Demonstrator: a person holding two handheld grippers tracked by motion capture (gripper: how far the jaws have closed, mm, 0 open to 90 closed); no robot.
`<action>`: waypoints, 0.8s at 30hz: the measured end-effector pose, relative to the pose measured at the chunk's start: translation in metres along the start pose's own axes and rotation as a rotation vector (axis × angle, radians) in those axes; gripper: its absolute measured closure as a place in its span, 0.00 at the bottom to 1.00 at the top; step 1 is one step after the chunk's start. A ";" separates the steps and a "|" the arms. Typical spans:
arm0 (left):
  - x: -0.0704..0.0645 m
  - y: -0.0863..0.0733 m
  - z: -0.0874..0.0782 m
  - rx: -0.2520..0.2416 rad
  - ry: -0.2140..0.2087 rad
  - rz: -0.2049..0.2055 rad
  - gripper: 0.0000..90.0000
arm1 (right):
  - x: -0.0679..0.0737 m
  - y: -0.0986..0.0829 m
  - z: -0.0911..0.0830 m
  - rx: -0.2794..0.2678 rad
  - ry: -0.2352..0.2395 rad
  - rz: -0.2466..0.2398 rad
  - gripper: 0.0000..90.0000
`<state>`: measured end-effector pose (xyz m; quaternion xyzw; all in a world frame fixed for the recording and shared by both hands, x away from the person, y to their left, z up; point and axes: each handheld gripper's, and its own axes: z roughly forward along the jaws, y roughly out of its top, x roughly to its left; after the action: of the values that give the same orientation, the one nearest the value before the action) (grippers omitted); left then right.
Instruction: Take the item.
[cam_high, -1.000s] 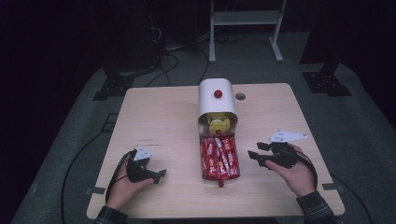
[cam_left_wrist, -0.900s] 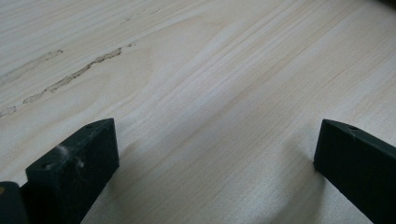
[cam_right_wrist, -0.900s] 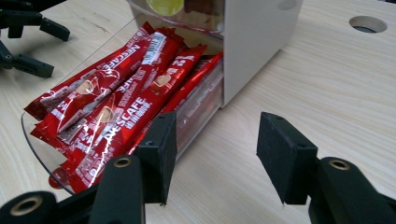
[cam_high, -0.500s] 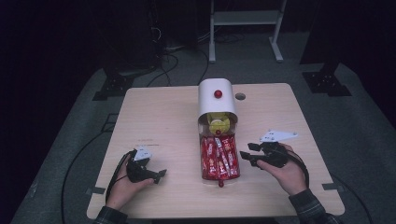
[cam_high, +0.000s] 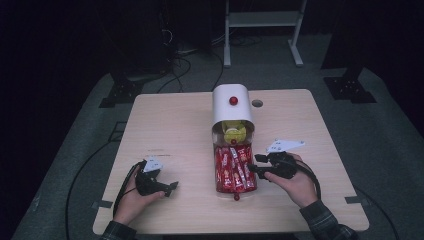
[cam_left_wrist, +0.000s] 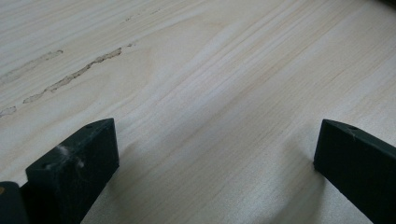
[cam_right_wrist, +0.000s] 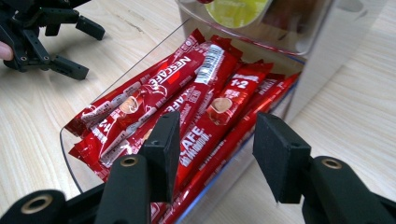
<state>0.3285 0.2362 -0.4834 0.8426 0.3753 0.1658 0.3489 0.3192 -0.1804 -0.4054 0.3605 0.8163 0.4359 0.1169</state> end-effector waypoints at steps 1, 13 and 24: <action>0.000 0.000 0.000 0.000 0.000 0.000 0.00 | 0.001 0.001 0.002 0.002 0.001 -0.003 0.56; 0.000 0.000 0.000 0.000 0.000 0.000 0.00 | 0.005 0.005 0.022 0.020 0.003 -0.026 0.56; 0.000 0.000 0.000 0.000 0.000 0.000 0.00 | 0.007 0.004 0.029 0.030 -0.022 -0.027 0.64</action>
<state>0.3285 0.2362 -0.4834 0.8427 0.3752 0.1658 0.3488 0.3305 -0.1559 -0.4182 0.3560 0.8261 0.4181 0.1263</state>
